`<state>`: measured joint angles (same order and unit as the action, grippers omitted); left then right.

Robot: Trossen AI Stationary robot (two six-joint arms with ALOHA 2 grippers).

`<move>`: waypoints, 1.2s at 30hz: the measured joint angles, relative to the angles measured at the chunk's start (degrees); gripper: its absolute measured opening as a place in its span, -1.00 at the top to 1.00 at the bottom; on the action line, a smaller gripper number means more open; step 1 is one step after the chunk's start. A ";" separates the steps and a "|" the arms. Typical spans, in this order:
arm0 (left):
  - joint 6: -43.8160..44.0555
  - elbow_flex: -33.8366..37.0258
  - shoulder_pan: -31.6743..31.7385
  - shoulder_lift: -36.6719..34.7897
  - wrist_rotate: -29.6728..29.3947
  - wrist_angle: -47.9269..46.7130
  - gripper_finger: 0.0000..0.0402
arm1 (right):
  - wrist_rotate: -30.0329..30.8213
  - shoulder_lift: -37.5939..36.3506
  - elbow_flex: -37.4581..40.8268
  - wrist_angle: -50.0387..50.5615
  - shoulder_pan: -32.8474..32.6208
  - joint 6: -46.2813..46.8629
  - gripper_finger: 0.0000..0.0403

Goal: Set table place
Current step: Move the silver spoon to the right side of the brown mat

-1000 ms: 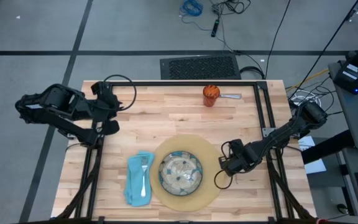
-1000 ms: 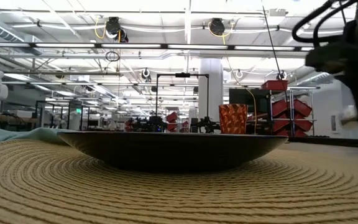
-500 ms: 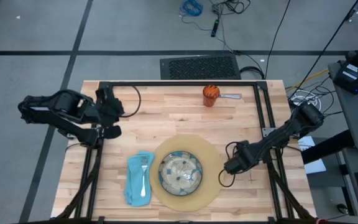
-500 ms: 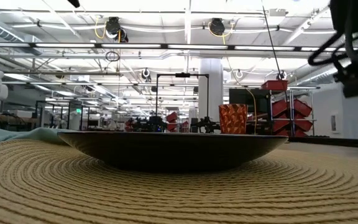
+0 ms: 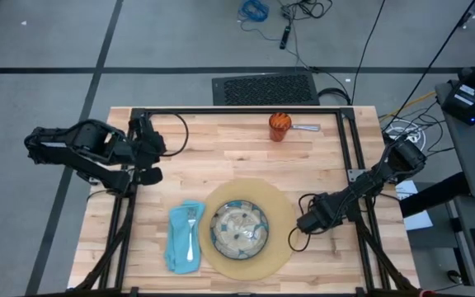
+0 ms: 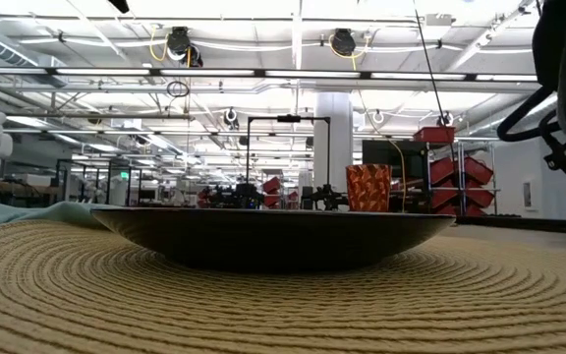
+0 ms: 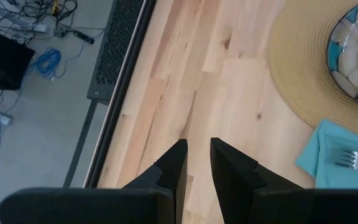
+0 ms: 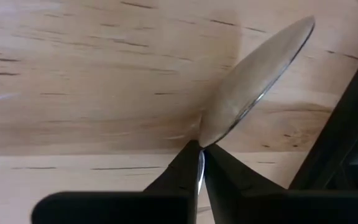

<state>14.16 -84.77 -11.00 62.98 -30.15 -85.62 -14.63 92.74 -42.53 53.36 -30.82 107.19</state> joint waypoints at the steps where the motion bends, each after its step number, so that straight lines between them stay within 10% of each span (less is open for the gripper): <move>1: 0.02 0.00 0.00 0.00 0.00 0.00 0.72 | 0.12 0.01 0.03 -0.21 -0.01 -0.11 0.95; 14: -0.03 0.00 0.00 0.00 0.00 1.25 0.72 | 2.07 0.51 -2.46 2.20 -0.21 -0.43 0.49; 36: 0.57 0.02 0.00 0.00 0.00 1.29 0.72 | 19.73 0.38 -11.09 8.72 0.16 -2.52 0.46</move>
<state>14.72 -84.75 -11.00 62.98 -30.15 -84.33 5.10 93.12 -53.63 62.08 -30.66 104.68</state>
